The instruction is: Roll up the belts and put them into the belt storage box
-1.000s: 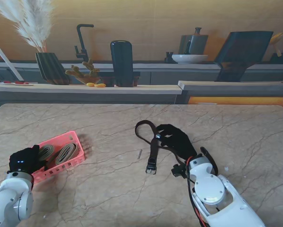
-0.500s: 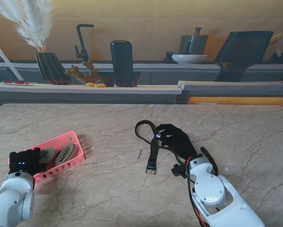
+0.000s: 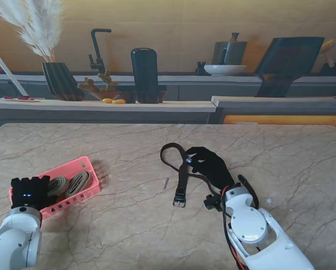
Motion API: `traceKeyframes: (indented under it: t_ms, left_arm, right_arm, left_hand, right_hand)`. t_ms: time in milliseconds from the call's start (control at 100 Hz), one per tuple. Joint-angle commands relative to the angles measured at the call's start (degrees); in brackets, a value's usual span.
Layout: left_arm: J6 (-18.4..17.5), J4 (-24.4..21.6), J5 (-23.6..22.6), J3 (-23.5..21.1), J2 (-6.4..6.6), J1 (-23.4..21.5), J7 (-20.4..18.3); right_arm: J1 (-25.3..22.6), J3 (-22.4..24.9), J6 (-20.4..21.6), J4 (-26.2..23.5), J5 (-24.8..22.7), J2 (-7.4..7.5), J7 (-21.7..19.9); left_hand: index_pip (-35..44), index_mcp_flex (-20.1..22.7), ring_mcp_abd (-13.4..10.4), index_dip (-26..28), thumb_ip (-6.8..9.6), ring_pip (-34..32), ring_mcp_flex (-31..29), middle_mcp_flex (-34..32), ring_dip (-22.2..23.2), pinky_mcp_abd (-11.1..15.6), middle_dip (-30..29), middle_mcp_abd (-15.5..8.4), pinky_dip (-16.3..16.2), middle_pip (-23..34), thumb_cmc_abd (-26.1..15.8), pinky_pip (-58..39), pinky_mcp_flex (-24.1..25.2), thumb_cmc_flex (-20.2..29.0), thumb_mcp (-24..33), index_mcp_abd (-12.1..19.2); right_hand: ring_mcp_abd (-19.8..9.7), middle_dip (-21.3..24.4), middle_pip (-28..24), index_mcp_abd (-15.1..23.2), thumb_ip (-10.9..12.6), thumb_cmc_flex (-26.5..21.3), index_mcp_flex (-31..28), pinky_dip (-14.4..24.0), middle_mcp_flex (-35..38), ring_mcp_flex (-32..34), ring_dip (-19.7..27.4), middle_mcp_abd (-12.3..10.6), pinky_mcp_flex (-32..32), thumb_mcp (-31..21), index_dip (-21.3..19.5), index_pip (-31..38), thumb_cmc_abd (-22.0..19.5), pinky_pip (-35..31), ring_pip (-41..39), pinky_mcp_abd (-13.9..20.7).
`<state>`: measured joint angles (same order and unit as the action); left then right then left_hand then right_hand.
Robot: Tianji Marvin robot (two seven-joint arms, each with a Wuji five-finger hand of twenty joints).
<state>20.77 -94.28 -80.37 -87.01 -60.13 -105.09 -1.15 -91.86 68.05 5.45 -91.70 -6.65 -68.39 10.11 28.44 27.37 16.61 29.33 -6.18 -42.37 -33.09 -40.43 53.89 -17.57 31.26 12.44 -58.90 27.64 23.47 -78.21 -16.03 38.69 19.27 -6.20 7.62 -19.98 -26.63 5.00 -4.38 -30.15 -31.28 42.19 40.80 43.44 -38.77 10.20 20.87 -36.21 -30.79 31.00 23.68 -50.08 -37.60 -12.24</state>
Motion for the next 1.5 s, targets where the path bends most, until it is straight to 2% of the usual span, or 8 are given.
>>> traceKeyframes:
  t_ms: [0,140,430,820,900,1160,1400,1490]
  left_arm:
    - [-0.04,-1.09,-0.91,-0.04,-0.09,-0.77,-1.02]
    - [0.13,-1.77,-0.38,0.05,-0.17,-0.83,-1.93]
    - [-0.92,-1.43,0.98,0.37,-0.09,-0.19,-2.42]
    - [-4.82,4.17,9.43,2.75,-0.85,3.73,11.37]
    - [-4.77,4.68,9.26,3.35,-0.73,4.38,10.72]
    - [-3.51,5.70,8.37,5.28,-0.26,5.82,6.75]
    - [-3.75,4.43,5.74,5.12,0.22,5.42,1.92]
    - [-4.42,4.34,7.53,4.99,0.03,5.27,2.87]
  right_arm:
    - [-0.28,-0.05,0.00,-0.27,-0.04,-0.40,0.17]
    - [-0.23,-0.02,0.17,-0.12,-0.07,-0.38,0.13]
    - [-0.17,0.06,0.34,0.09,-0.01,-0.43,0.29]
    - [-0.11,0.05,0.46,0.23,0.31,-0.45,0.18]
    - [-0.13,0.08,0.49,0.24,0.33,-0.44,0.17]
    - [-0.15,0.09,0.28,0.17,0.34,-0.48,0.30]
    - [-0.22,0.18,0.46,0.18,0.20,-0.48,0.40]
    - [-0.28,0.22,0.47,0.12,0.16,-0.49,0.47]
  left_hand:
    - [-1.51,-0.84,0.79,0.39,2.94,3.19,2.07,1.75,-3.03,-1.04,0.69,0.33,2.39,-1.94,0.73,1.94,2.50,1.05,0.16,0.53]
    - [-3.25,-2.25,0.04,-0.33,2.83,7.61,5.63,4.77,-6.77,-1.42,-1.10,0.14,6.40,-4.81,2.35,5.25,6.17,0.15,1.61,0.40]
    - [-4.86,-3.93,-1.02,-0.95,2.21,9.13,7.59,7.75,-7.28,-0.77,-1.74,0.11,7.33,-6.65,1.10,6.57,7.26,-1.61,0.41,0.98]
    - [8.20,4.04,-0.11,4.54,1.59,0.72,-0.53,-2.73,-4.35,-0.61,2.53,-0.98,7.12,3.32,-2.29,1.33,0.95,6.35,5.16,2.94]
    - [13.52,5.48,-0.07,7.00,-1.00,-2.24,-3.38,-5.82,-3.61,-0.16,3.97,-1.68,7.55,6.46,1.17,-0.46,-1.57,11.45,4.20,5.23]
    - [25.13,7.40,-0.53,7.63,-0.43,-8.37,-9.53,-14.21,-2.16,0.07,16.84,-2.54,7.78,9.70,2.45,-5.48,-8.09,19.63,7.29,7.23]
    - [25.96,6.99,-1.08,7.57,-0.76,-9.22,-10.23,-14.81,-1.88,0.76,19.17,-2.86,8.18,8.87,4.60,-6.44,-9.09,18.12,9.07,7.48]
    - [18.16,6.22,0.05,5.04,-0.93,-5.72,-7.76,-9.70,-2.80,0.05,8.52,-1.99,9.10,9.36,4.14,-4.07,-6.15,10.39,6.57,5.31]
  right_hand:
    - [-0.28,-0.43,-0.99,1.82,2.42,-0.61,-0.60,1.42,0.34,1.84,-0.82,-0.24,0.34,1.27,-0.45,0.03,-2.71,0.37,-1.01,0.43]
    - [-0.32,-0.43,-1.04,1.88,2.44,-0.74,-0.67,1.44,0.40,1.86,-0.82,-0.28,0.43,1.28,-0.46,0.10,-2.83,0.31,-1.02,0.46]
    - [-0.29,-0.43,-1.13,1.84,2.43,-0.64,-0.61,1.45,0.52,1.91,-0.83,-0.23,0.42,1.45,-0.41,0.11,-3.15,0.29,-1.08,0.51]
    - [-0.23,-0.45,-1.21,1.89,2.49,-0.41,-0.81,1.49,0.74,1.98,-0.86,-0.27,0.43,1.73,-0.38,0.14,-3.21,0.22,-1.15,0.40]
    - [-0.24,-0.47,-1.25,1.80,2.49,-0.37,-0.85,1.51,0.85,2.01,-0.86,-0.27,0.43,1.80,-0.37,0.14,-3.24,0.21,-1.16,0.37]
    - [-0.18,-0.48,-1.26,1.76,2.53,-0.39,-0.93,1.53,0.91,1.99,-0.87,-0.20,0.41,1.99,-0.36,0.10,-3.31,0.21,-1.16,0.37]
    - [-0.10,-0.50,-1.27,1.84,2.57,-0.37,-0.92,1.56,1.00,1.96,-0.88,-0.26,0.41,2.13,-0.36,0.07,-3.44,0.21,-1.14,0.37]
    - [-0.16,-0.51,-1.29,1.76,2.58,-0.45,-0.82,1.57,1.01,1.98,-0.89,-0.21,0.40,2.18,-0.34,0.02,-3.39,0.22,-1.16,0.40]
